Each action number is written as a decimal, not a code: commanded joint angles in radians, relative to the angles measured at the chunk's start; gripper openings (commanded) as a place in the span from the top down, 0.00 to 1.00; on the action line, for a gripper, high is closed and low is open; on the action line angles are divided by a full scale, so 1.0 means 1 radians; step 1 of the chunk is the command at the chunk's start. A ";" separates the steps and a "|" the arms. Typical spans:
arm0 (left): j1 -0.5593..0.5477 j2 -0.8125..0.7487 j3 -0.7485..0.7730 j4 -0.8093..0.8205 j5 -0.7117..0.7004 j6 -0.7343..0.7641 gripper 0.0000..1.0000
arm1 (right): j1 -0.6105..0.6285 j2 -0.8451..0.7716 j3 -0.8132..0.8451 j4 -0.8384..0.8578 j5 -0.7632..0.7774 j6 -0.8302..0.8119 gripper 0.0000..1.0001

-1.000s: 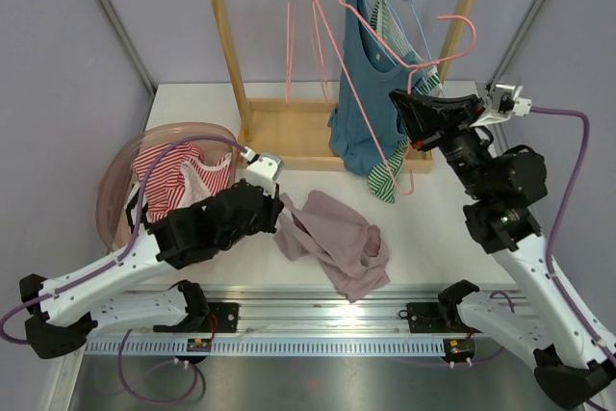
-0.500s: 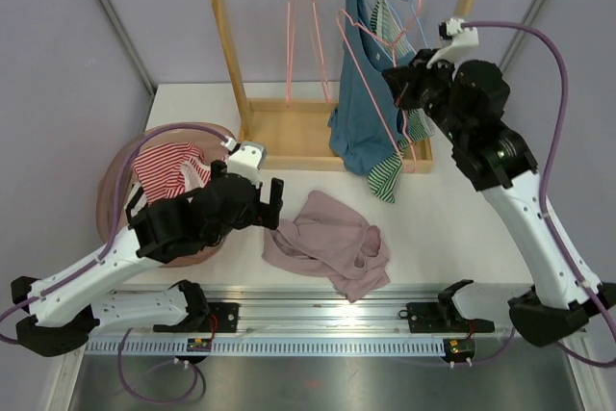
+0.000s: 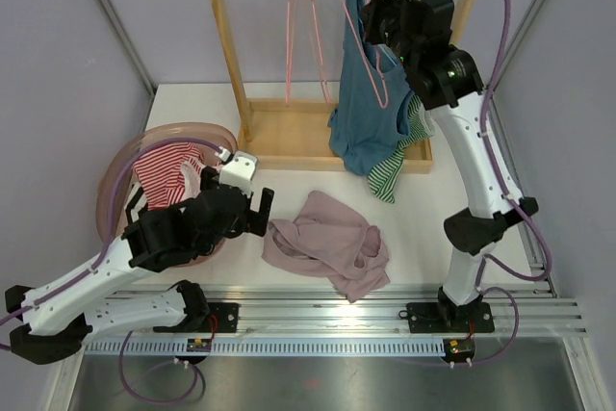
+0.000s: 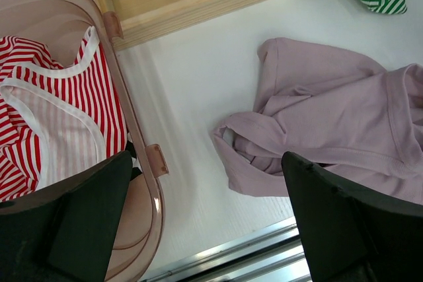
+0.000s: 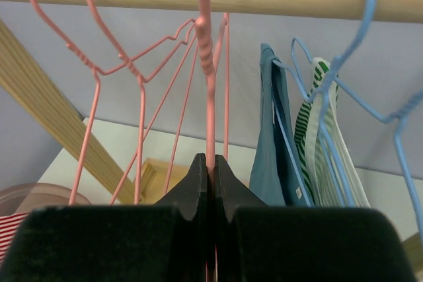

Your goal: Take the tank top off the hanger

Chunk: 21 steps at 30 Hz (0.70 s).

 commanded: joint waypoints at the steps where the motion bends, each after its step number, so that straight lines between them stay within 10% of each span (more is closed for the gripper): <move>1: 0.005 0.019 -0.016 0.059 0.022 0.025 0.01 | 0.014 0.115 0.134 -0.008 0.050 -0.067 1.00; 21: 0.066 0.015 -0.059 0.092 0.158 0.069 0.01 | 0.122 0.364 0.265 0.067 0.129 -0.177 1.00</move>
